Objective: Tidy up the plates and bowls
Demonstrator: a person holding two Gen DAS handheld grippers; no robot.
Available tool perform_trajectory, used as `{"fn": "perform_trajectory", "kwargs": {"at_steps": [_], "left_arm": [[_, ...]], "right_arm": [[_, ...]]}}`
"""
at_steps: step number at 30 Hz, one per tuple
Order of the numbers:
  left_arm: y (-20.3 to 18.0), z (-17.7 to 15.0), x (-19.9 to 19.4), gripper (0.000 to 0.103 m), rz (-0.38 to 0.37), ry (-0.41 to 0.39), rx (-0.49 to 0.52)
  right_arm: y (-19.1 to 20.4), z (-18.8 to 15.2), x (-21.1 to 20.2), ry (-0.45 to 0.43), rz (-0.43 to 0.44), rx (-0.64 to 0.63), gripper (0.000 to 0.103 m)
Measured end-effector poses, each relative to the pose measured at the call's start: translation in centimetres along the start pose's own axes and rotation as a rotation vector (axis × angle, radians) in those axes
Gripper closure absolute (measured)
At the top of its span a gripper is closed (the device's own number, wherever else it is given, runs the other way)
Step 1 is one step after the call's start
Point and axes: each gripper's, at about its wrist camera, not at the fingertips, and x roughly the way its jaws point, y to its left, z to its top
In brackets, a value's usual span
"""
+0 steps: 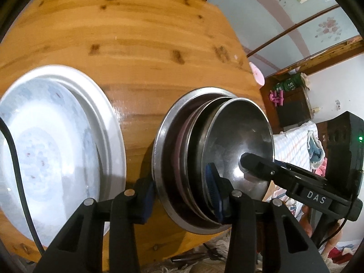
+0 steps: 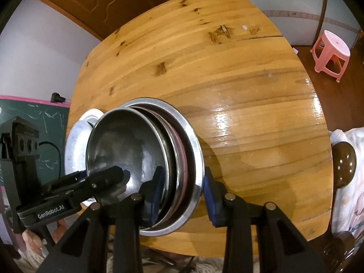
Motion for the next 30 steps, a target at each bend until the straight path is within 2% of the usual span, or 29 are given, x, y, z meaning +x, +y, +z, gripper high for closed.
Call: {"fn": "perform_trajectory", "kwargs": {"at_steps": [8,14,19,24,29,30], "left_arm": [[-1.7,0.2,-7.2,0.063,0.031,-0.131,0.057],[-1.1,0.3,-12.4,0.063,0.041,-0.215,0.057],[0.5,-0.3,-16.2,0.063,0.082,-0.282,0.044],[4.3,-1.1,-18.3,0.063,0.111,-0.320,-0.026],[8.2,-1.4,-17.8,0.063,0.148,-0.301,-0.108],[8.7,-1.5,-17.5,0.063,0.153,-0.299,-0.116]], "right_arm": [[3.8,0.3,-4.4,-0.084,0.012,-0.029,0.071],[8.4,0.8,-7.8,-0.151,0.033,-0.092,0.071],[12.1,0.8,-9.0,-0.188,0.039,-0.161,0.071],[15.4,0.9,-7.6,-0.169,0.049,-0.222,0.071],[18.3,1.3,-3.4,-0.091,0.055,-0.254,0.071],[18.9,1.4,-1.4,-0.051,0.055,-0.256,0.071]]}}
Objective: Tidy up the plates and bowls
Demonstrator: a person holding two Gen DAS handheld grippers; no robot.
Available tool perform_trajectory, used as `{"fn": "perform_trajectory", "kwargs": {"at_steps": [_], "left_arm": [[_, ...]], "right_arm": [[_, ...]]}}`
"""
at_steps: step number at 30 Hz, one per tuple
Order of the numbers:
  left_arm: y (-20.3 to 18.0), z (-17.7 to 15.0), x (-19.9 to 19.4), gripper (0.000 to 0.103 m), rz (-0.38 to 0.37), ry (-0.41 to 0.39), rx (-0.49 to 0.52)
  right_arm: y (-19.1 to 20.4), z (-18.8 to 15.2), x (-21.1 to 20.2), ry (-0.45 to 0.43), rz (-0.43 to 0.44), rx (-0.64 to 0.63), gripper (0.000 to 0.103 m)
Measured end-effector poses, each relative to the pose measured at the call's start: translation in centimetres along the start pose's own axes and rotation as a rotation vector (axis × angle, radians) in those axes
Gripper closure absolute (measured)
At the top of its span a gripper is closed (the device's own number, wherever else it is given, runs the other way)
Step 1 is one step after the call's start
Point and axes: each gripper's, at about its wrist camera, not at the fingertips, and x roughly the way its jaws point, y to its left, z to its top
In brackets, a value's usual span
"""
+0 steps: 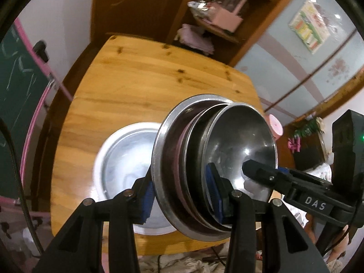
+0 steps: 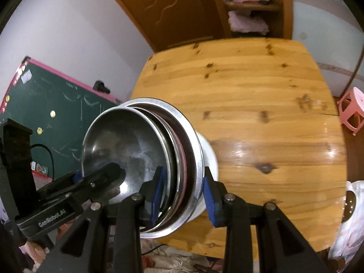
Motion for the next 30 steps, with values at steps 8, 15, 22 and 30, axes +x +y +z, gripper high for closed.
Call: {"fn": "perform_trajectory", "kwargs": {"at_steps": [8,15,22,30], "left_arm": [[4.9,-1.0,4.8,0.063,0.066,0.102,-0.079],[6.8,-1.8,7.9,0.063,0.075,0.161,-0.113],[7.1,-1.3,9.1,0.063,0.080,0.174,-0.119],[7.6,-1.5,9.6,0.063,0.071,0.188,-0.132]], "right_arm": [[0.4,-0.4,6.0,0.121,-0.002,0.015,0.071],[0.1,-1.2,9.6,0.210,-0.028,0.033,0.071],[0.3,-1.0,10.5,0.222,-0.042,0.042,0.071],[0.6,-1.0,10.7,0.224,-0.054,0.022,0.071]]}}
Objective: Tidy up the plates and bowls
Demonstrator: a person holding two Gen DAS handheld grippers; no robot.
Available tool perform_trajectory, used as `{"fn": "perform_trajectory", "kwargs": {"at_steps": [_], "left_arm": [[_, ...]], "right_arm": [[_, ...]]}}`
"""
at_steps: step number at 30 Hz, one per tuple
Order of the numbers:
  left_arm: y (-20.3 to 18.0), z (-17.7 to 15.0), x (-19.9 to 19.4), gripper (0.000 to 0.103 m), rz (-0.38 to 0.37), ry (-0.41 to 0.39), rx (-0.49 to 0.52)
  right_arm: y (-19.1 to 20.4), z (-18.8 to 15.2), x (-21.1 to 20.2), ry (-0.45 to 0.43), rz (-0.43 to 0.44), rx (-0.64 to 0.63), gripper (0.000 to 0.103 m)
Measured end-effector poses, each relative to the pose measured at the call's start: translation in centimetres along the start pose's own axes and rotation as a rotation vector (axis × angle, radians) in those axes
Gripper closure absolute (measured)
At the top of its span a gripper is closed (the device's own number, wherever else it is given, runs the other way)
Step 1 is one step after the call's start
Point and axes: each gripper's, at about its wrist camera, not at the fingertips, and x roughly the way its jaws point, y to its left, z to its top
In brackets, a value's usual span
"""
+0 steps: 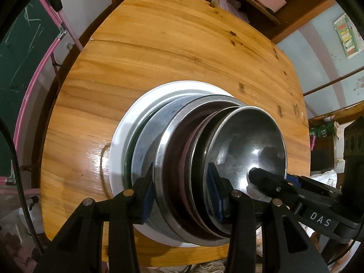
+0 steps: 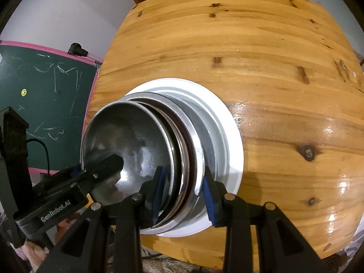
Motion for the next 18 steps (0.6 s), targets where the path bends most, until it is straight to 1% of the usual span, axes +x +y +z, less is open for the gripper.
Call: {"fn": "perform_trajectory", "kwargs": {"at_steps": [4,6,10,12,14,15,18], "left_arm": [[0.1,-0.1,-0.3,0.062,0.027,-0.015,0.007],[0.3,-0.1,-0.6,0.061,0.020,-0.024,0.004],[-0.1,-0.2,-1.2,0.059,0.039,-0.048,0.025],[-0.2,-0.2,-1.4,0.056,0.039,-0.052,0.030],[-0.4,-0.3,-1.7,0.049,0.032,-0.059,0.034],[-0.5,-0.3,-2.0,0.047,0.032,-0.064,0.038],[-1.1,-0.4,-2.6,0.041,0.051,-0.088,0.057]], "right_arm": [[0.2,0.0,0.0,0.000,0.002,-0.009,0.069],[0.4,-0.1,-0.1,-0.002,-0.003,-0.017,0.069],[0.4,-0.2,-0.1,0.000,-0.003,-0.011,0.069],[0.4,-0.2,-0.1,0.001,-0.005,-0.010,0.069],[0.6,-0.3,-0.4,-0.007,-0.011,-0.013,0.068],[0.6,-0.3,-0.4,-0.007,-0.011,-0.013,0.068],[0.7,-0.5,-0.9,-0.020,-0.013,-0.014,0.066]]}}
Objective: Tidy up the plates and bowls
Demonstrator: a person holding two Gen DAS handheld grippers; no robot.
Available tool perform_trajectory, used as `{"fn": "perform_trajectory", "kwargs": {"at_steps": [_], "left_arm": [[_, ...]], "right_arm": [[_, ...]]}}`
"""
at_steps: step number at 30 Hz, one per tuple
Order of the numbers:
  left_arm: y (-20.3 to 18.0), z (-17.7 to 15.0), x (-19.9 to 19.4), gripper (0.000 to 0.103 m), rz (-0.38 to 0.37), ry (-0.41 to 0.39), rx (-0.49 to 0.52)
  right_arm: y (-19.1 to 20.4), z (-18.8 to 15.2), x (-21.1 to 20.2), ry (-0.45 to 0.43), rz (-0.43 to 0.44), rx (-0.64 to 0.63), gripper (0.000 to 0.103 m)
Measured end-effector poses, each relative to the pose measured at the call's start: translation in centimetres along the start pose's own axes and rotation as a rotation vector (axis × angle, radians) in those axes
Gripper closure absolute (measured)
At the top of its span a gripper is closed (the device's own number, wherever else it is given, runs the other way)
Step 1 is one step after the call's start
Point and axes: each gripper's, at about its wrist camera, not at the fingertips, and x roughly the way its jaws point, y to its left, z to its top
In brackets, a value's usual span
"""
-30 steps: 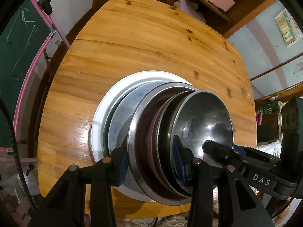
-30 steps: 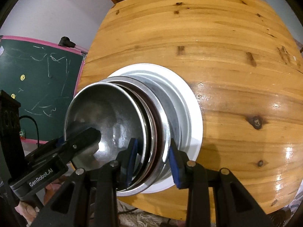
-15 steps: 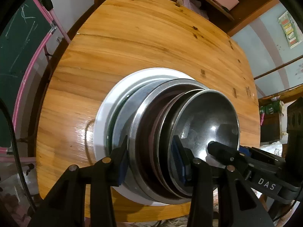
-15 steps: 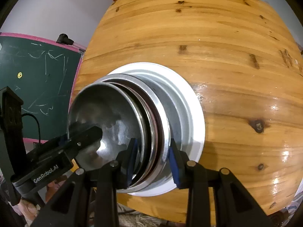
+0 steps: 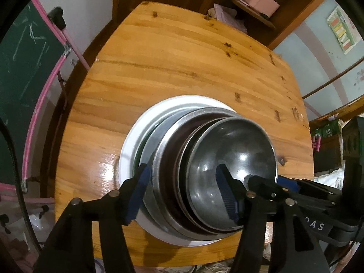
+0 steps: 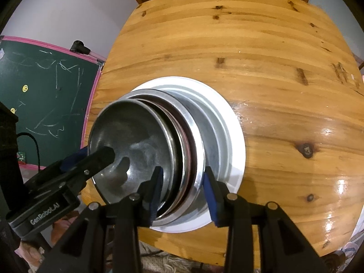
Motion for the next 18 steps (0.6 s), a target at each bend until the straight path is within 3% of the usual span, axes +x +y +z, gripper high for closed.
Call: {"fn": "perform_trajectory", "kwargs": {"at_steps": [8,18], "left_arm": [[-1.4,-0.4,-2.8,0.023,0.041,-0.068,0.043],[-4.4,-1.8,-6.5,0.015,0.040,-0.136,0.118]], "right_arm": [[0.3,-1.3,-2.2,-0.058,0.004,-0.018,0.064],[-0.2,-3.3,-6.1,-0.157,-0.027,-0.027,0.064]]}}
